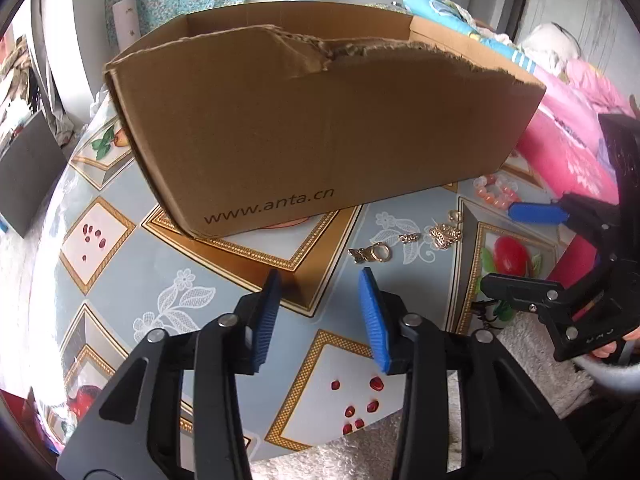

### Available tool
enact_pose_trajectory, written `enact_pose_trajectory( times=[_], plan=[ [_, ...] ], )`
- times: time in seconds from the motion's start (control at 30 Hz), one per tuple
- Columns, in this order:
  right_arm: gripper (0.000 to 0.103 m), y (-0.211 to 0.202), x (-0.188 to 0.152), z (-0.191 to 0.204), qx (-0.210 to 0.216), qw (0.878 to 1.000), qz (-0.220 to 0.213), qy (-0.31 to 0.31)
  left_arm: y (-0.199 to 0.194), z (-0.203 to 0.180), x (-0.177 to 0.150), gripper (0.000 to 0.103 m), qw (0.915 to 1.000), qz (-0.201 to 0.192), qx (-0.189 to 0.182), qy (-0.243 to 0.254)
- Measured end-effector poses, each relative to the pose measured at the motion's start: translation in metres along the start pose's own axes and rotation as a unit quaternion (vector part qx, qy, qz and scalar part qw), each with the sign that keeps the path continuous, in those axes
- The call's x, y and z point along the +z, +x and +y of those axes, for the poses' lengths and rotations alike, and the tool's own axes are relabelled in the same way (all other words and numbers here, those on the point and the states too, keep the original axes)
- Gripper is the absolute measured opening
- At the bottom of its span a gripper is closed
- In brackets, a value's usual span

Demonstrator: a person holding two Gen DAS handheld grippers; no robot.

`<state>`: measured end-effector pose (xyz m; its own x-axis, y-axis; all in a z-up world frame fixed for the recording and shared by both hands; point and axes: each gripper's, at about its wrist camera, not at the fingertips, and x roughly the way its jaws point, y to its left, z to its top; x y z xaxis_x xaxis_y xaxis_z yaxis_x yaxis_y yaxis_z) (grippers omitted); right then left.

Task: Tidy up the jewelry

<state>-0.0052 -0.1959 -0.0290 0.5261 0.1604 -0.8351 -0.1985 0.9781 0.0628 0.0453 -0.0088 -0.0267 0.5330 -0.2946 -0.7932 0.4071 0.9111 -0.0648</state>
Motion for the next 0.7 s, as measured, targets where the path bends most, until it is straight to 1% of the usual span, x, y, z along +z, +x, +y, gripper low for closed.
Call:
enact_pose_trajectory(
  times=[0.17, 0.37, 0.53, 0.57, 0.7],
  plan=[
    [0.097, 0.002, 0.001, 0.003, -0.026, 1.000, 0.003, -0.011, 0.004, -0.013, 0.005, 0.035, 0.9992, 0.002, 0.020, 0.035],
    [0.097, 0.002, 0.003, 0.002, -0.027, 1.000, 0.004, -0.010, 0.007, -0.019, 0.015, 0.035, 0.9992, 0.000, 0.015, 0.037],
    [0.097, 0.002, 0.003, 0.004, -0.027, 1.000, 0.002, -0.009, 0.010, -0.021, 0.019, 0.035, 0.9989, 0.000, 0.019, 0.043],
    [0.097, 0.009, 0.007, 0.010, -0.028, 1.000, 0.003, -0.010, 0.010, -0.021, 0.019, 0.035, 0.9989, 0.000, 0.019, 0.043],
    [0.097, 0.012, 0.012, 0.010, -0.029, 1.000, 0.002, -0.008, 0.013, -0.026, 0.021, 0.035, 0.9985, 0.004, 0.016, 0.052]
  ],
)
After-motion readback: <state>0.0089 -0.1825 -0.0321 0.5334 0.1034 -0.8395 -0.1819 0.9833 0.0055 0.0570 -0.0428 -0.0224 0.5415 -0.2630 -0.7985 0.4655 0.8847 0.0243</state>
